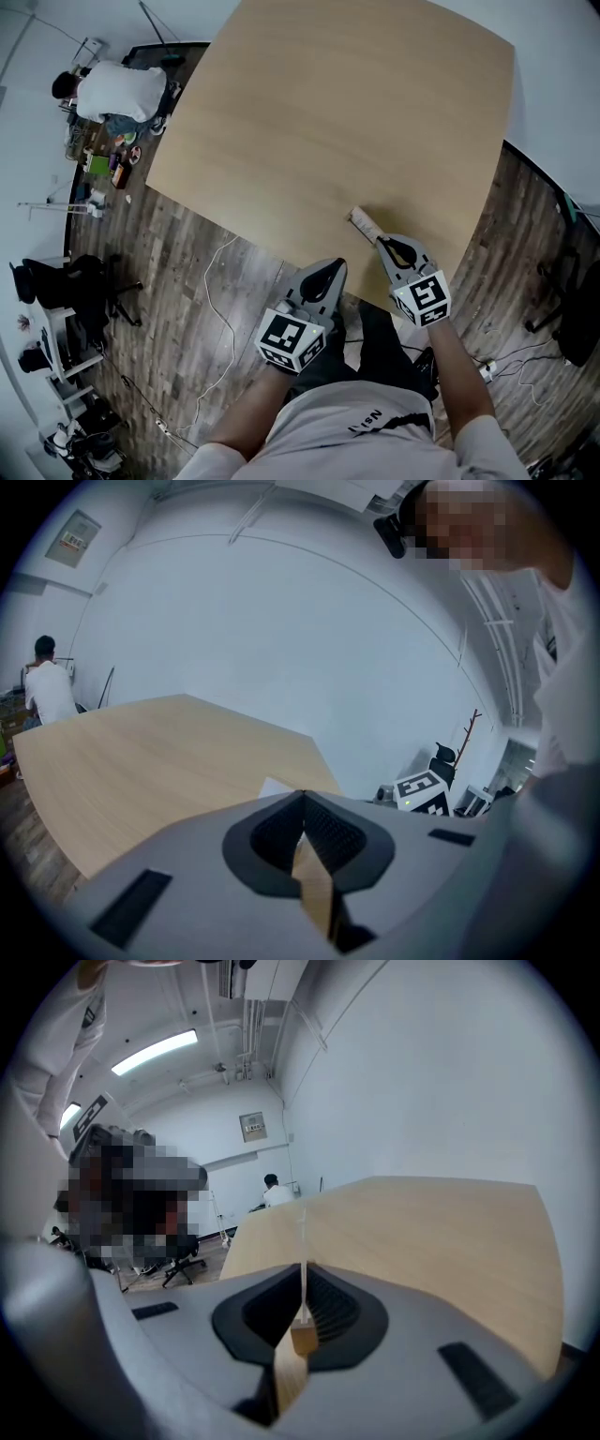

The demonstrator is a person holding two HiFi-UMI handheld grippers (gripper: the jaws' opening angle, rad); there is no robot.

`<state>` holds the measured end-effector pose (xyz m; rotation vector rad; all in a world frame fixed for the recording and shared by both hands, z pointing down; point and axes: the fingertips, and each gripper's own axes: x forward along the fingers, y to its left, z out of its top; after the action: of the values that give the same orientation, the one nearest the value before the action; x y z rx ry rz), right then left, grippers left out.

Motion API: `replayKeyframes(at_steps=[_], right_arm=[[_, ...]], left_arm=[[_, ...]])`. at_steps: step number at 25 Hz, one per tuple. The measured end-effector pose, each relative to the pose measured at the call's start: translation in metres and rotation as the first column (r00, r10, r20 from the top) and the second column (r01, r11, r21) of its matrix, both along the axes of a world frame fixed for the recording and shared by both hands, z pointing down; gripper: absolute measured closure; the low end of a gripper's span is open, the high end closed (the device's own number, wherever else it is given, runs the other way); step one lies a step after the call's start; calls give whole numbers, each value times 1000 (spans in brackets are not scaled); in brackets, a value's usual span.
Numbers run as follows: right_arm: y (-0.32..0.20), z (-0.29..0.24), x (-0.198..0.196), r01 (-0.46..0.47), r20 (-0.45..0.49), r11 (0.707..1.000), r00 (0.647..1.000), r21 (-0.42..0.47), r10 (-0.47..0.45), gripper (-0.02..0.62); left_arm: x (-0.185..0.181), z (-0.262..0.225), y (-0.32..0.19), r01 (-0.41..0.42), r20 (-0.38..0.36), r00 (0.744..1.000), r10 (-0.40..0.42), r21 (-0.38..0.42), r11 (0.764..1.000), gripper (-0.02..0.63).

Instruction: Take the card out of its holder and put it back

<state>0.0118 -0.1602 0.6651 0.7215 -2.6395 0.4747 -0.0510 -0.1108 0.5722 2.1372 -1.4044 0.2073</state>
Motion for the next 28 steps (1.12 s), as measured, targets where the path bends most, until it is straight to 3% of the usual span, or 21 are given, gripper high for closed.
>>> replayKeyframes(at_steps=[19,28], right_arm=[[-6,-141,18,-172,121,984,979,52,165,569],[5,-212,23,-206,140,972,972,113,189,569]], left_arm=[[12,-77,0,-103,-16,994,107,151,983,592],[12,-127,0,-123,-9,992,127,200,972,594]])
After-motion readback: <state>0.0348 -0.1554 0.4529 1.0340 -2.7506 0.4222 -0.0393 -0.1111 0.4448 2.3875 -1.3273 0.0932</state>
